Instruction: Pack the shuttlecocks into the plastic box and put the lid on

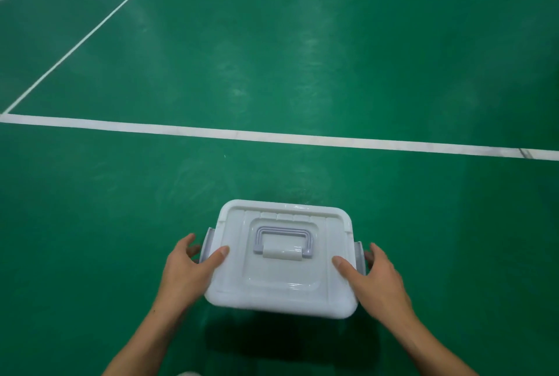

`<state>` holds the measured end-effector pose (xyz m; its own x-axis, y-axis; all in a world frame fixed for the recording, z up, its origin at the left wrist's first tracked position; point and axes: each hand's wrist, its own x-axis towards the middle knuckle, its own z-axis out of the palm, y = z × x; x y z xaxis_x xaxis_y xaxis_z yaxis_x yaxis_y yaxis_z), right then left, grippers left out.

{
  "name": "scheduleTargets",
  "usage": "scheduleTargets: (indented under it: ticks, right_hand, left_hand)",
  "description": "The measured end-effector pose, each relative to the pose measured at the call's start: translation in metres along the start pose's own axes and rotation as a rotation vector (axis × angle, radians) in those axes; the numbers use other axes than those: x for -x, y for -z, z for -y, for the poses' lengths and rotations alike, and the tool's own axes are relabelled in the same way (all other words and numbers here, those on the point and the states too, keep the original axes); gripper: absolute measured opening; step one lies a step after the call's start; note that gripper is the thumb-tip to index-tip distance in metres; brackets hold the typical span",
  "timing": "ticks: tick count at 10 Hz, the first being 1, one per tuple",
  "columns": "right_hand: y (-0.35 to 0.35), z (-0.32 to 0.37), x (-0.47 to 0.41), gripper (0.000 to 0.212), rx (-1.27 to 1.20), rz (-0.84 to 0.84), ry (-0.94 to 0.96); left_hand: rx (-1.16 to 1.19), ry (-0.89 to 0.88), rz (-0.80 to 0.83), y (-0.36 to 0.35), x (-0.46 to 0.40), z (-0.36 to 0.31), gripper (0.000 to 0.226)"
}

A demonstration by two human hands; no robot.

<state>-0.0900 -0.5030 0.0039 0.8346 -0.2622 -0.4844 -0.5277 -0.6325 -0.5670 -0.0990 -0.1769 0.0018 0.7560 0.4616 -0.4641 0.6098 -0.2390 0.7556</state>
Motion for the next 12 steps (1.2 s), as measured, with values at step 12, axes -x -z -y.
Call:
scheduleTargets:
  ticks: [12]
  right_hand:
    - [0.034,0.105,-0.079,0.064,0.484,-0.225,0.519]
  left_hand:
    - [-0.648,-0.602,-0.171,-0.009,-0.052,-0.1,0.063]
